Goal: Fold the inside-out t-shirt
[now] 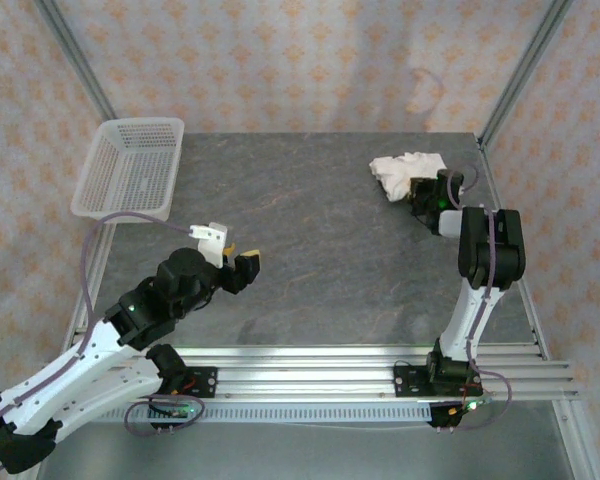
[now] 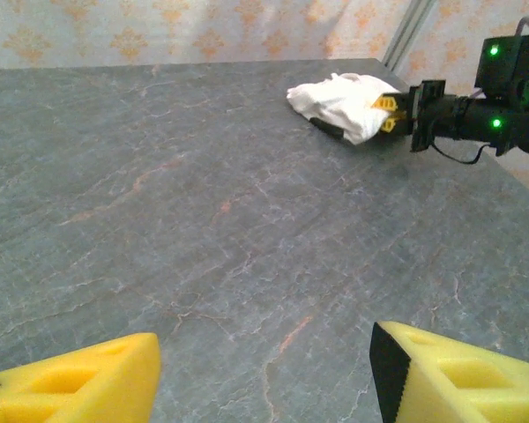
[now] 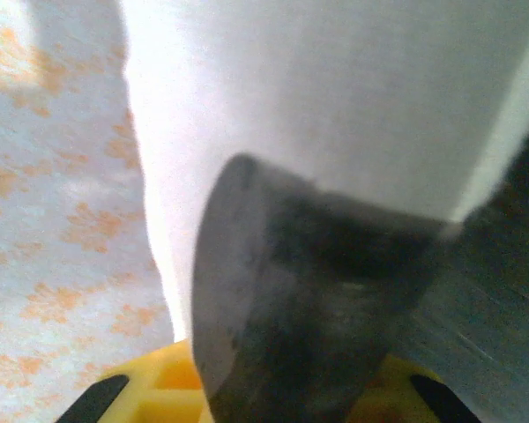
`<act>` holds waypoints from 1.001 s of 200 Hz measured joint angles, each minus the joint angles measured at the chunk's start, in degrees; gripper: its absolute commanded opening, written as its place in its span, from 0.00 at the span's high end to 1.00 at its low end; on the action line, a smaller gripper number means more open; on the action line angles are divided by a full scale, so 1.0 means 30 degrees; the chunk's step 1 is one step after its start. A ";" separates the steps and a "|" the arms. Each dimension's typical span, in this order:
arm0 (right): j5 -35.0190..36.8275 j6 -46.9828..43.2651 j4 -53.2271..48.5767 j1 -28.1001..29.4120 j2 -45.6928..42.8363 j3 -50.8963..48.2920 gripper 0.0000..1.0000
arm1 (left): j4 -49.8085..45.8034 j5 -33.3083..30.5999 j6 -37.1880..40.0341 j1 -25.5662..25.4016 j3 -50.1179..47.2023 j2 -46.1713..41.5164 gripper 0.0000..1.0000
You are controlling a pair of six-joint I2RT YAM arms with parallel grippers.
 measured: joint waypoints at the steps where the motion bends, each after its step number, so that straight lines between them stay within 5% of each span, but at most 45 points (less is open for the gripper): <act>1: 0.0044 -0.0007 0.0000 -0.0007 0.0058 0.0102 0.86 | 0.0000 -0.0007 -0.0007 0.0000 0.0000 0.0000 0.35; 122: 0.2929 -0.2280 -0.3541 -0.2208 0.4816 0.7905 0.87 | -0.0539 -0.2055 -0.0641 0.0000 -0.0750 -0.0124 0.34; 132: 0.2914 -0.2601 -0.3927 -0.2382 0.5297 0.8823 0.81 | -0.0525 -0.2208 -0.0780 0.0000 -0.0947 -0.0124 0.31; 142: 0.2907 -0.2747 -0.4175 -0.2492 0.5661 0.9479 0.64 | -0.0452 -0.2390 -0.0976 0.0000 -0.1122 -0.0124 0.28; 155: 0.2834 -0.3096 -0.4430 -0.2535 0.5770 0.9697 0.43 | -0.0423 -0.2761 -0.1253 0.0000 -0.1195 -0.0131 0.09; 161: 0.2783 -0.3286 -0.4546 -0.2514 0.5763 0.9690 0.39 | -0.0401 -0.3024 -0.1472 0.0000 -0.1202 -0.0138 0.00; 200: 0.2557 -0.4816 -0.5712 -0.2441 0.3104 0.6564 0.30 | 0.0984 -0.7322 -0.3045 0.0000 -0.2878 -0.1282 0.00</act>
